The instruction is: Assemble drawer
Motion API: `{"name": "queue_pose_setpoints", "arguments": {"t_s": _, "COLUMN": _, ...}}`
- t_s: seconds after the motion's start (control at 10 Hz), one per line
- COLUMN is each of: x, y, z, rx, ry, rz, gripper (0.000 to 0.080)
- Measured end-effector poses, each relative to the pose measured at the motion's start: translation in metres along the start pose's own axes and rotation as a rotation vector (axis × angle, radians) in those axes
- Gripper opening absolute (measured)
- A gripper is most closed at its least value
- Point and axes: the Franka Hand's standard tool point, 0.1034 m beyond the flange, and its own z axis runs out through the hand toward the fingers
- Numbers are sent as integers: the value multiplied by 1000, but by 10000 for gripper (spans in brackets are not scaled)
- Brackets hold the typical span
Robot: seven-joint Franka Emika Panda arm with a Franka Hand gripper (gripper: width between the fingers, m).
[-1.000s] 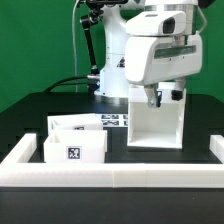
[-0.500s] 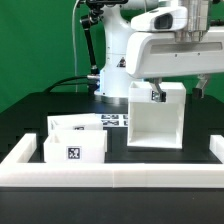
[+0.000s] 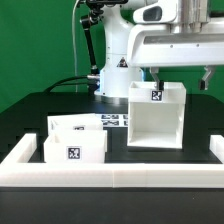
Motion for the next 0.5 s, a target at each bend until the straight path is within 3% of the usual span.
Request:
{"name": "queue_pose_setpoints", "arguments": {"t_s": 0.3, "x": -25, "y": -8, "z": -8, "rx": 2, "ry": -6, "rz": 24, "gripper": 650}}
{"name": "queue_pose_setpoints", "arguments": {"t_s": 0.5, "x": -44, "y": -13, "z": -1, "rx": -1, "ry": -15, "rz": 30, "gripper": 650}}
